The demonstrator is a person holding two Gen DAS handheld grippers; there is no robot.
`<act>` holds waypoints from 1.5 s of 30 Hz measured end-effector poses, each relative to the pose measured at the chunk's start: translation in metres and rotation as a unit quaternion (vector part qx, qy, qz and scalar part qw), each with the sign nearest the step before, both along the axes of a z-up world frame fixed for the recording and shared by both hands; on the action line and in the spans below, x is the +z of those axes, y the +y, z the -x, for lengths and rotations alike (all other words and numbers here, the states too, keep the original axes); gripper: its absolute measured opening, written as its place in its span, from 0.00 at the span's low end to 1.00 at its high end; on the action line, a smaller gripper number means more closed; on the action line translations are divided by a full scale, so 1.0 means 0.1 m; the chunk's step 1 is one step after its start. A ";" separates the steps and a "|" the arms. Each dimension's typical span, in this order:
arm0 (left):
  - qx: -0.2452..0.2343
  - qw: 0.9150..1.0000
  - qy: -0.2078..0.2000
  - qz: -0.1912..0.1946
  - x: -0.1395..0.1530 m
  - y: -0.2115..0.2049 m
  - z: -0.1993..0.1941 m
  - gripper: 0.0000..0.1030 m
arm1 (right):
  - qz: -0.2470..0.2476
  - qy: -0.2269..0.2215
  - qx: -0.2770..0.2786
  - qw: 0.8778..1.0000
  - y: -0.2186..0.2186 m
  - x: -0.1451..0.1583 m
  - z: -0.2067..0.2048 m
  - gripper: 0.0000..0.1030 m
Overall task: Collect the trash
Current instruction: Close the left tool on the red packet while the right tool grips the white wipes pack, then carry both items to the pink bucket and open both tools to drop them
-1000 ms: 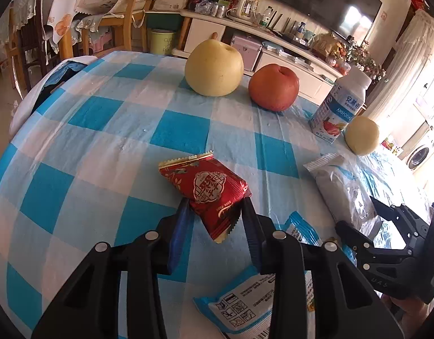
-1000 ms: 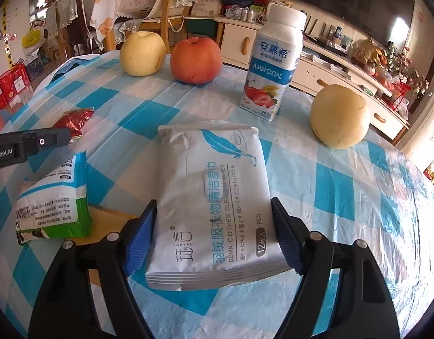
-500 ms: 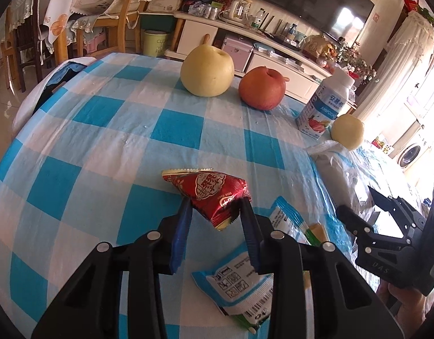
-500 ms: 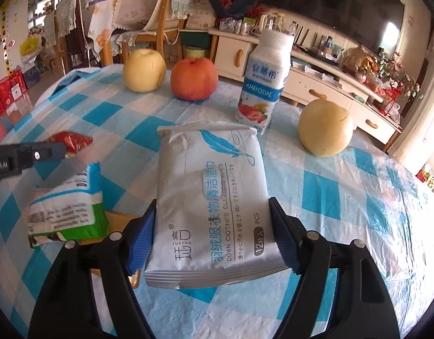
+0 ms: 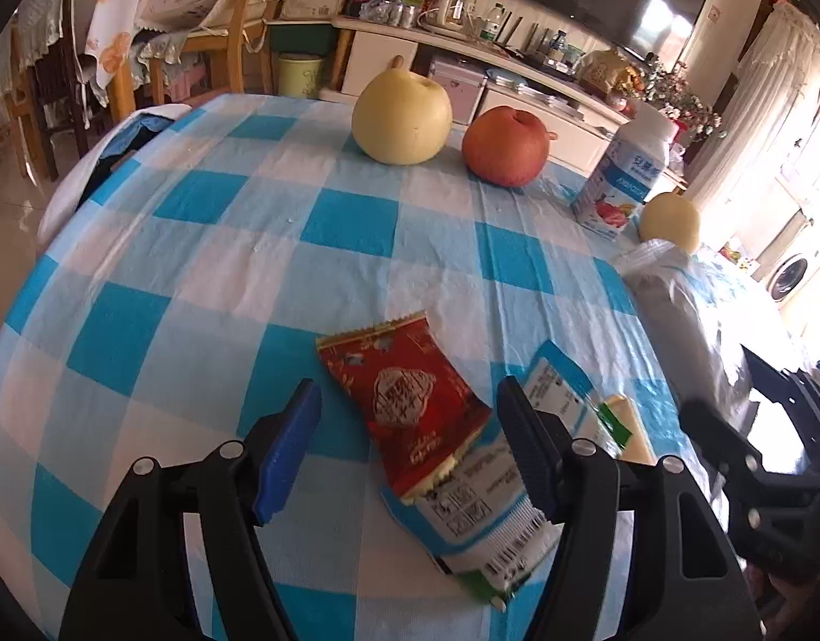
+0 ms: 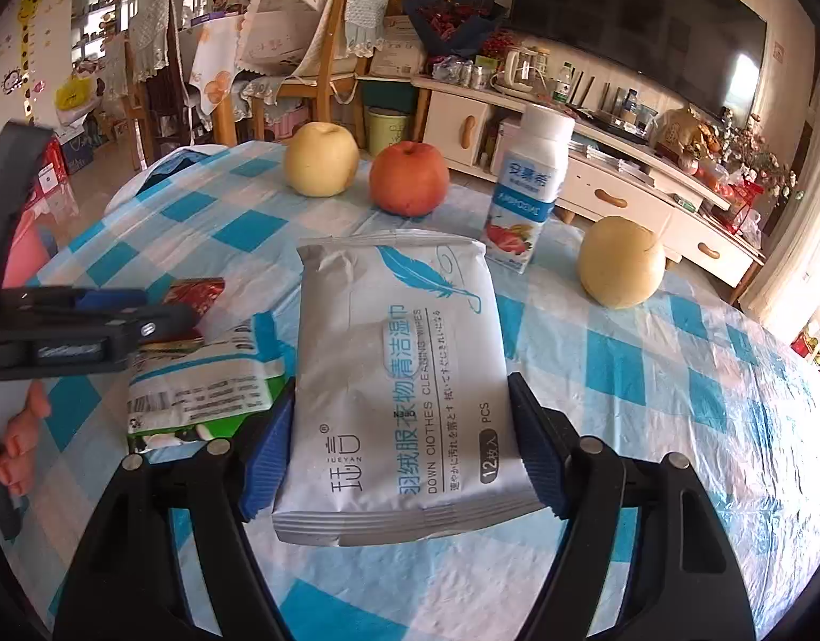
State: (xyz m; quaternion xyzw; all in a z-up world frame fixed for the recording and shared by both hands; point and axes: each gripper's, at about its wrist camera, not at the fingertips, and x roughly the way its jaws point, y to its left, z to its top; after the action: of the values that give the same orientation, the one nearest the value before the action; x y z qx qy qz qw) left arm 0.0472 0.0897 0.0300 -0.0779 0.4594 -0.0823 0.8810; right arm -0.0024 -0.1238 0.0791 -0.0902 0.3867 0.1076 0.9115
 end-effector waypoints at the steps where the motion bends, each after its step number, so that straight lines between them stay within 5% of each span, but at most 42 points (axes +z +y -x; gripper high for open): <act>1: 0.005 1.000 0.002 -0.002 -0.02 -0.01 -0.03 0.66 | 0.000 0.001 0.001 1.000 0.01 -0.01 0.01 0.73; 5: 0.019 1.000 0.004 -0.020 -0.06 -0.01 -0.09 0.42 | 0.002 0.004 0.001 1.000 0.05 -0.03 0.01 0.73; 14: 0.042 0.999 0.005 0.002 0.01 0.20 0.00 0.39 | -0.019 0.009 0.007 1.000 0.14 0.00 0.07 0.73; 28: 0.098 0.991 -0.071 -0.050 0.57 0.71 0.29 0.39 | -0.067 0.016 0.027 0.997 0.46 0.07 0.30 0.73; 45: 0.229 0.959 -0.107 -0.125 1.09 1.95 0.52 0.39 | -0.086 0.013 0.160 0.983 1.85 0.52 0.43 0.73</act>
State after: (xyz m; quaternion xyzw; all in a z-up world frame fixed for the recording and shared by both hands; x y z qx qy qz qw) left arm -0.0048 0.2842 0.1386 -0.0608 0.3385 0.1717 0.9232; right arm -0.0453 0.0616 0.1307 -0.0709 0.3681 0.2863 0.8818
